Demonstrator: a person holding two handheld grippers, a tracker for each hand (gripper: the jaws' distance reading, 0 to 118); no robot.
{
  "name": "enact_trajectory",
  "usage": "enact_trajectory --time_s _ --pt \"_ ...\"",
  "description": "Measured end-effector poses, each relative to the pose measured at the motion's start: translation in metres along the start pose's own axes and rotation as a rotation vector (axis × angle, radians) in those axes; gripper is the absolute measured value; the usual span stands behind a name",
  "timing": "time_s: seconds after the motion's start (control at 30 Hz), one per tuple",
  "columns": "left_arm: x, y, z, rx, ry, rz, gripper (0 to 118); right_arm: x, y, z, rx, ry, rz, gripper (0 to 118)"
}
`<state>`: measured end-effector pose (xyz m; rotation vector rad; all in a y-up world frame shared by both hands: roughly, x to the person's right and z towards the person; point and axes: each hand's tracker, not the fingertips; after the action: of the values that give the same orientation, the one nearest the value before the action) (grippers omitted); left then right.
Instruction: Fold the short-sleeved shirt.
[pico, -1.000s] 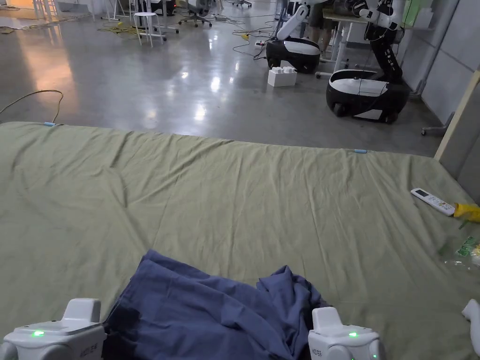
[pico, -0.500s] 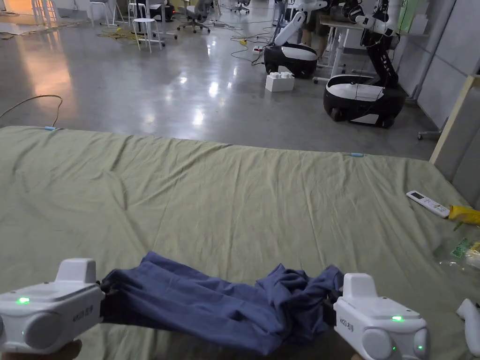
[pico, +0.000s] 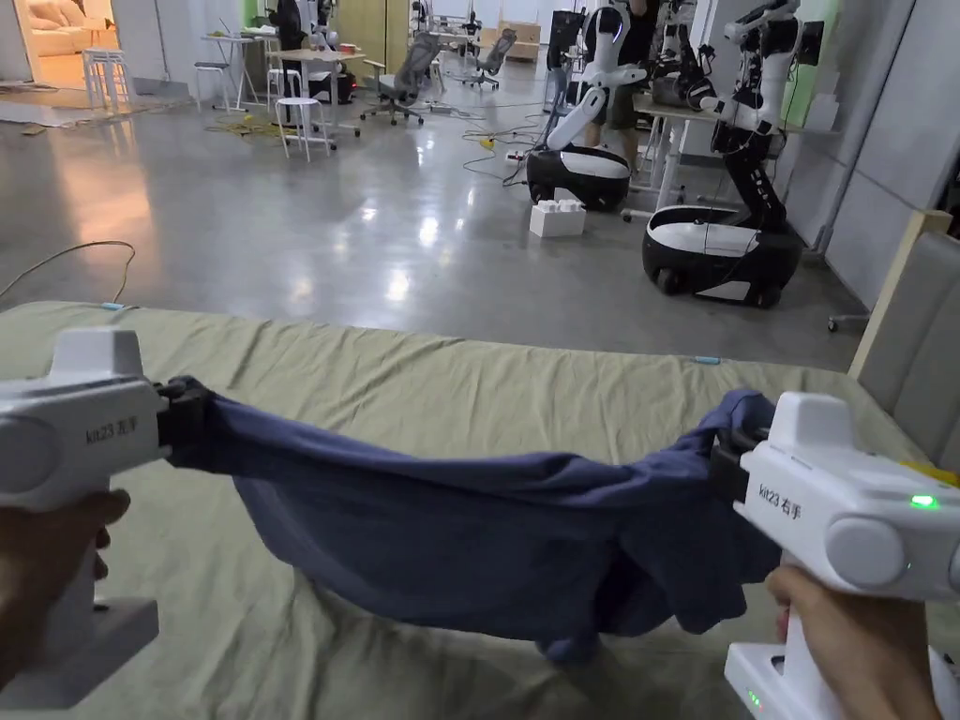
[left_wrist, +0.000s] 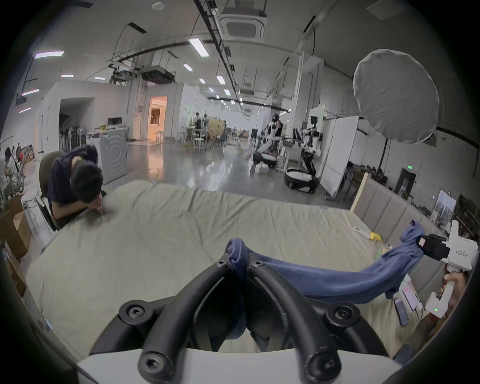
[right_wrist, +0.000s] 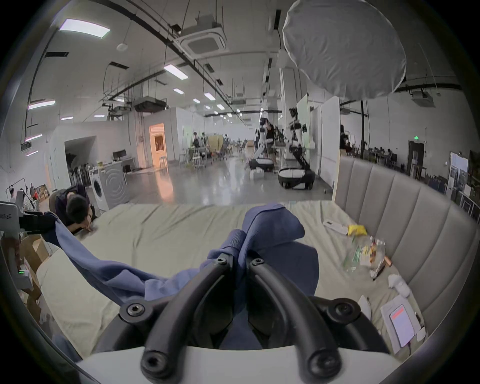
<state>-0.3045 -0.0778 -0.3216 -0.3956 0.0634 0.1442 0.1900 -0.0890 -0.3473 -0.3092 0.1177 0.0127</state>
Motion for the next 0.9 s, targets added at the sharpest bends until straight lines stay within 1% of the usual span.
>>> enact_trajectory --time_s 0.07,0.27,0.37,0.43,0.47,0.73,0.77,0.83,0.9 --pt "0.005 0.015 0.002 0.022 -0.002 -0.014 8 -0.002 0.017 0.002 0.034 -0.008 0.024 8" --pt "0.022 0.054 -0.005 0.065 0.003 -0.035 8 -0.007 0.059 -0.007 0.082 -0.038 0.04 8" --pt "0.026 0.069 -0.019 0.075 0.018 -0.051 8 -0.009 0.075 -0.02 0.104 -0.054 0.056 8" --pt "0.025 0.081 -0.032 0.081 0.025 -0.048 8 -0.01 0.089 -0.032 0.127 -0.066 0.092 8" --pt "0.025 0.086 -0.036 0.08 0.032 -0.047 8 -0.01 0.093 -0.037 0.123 -0.065 0.083 8" --pt "0.023 0.135 -0.082 0.099 0.081 -0.063 8 -0.019 0.147 -0.093 0.176 -0.087 0.132 8" --pt "0.023 0.139 -0.087 0.107 0.088 -0.065 8 -0.02 0.15 -0.1 0.184 -0.09 0.132 8" --pt "0.022 0.148 -0.101 0.118 0.101 -0.072 8 -0.024 0.156 -0.113 0.231 -0.111 0.163 8" --pt "0.022 0.15 -0.111 0.13 0.116 -0.094 8 -0.027 0.154 -0.126 0.226 -0.11 0.163 8"
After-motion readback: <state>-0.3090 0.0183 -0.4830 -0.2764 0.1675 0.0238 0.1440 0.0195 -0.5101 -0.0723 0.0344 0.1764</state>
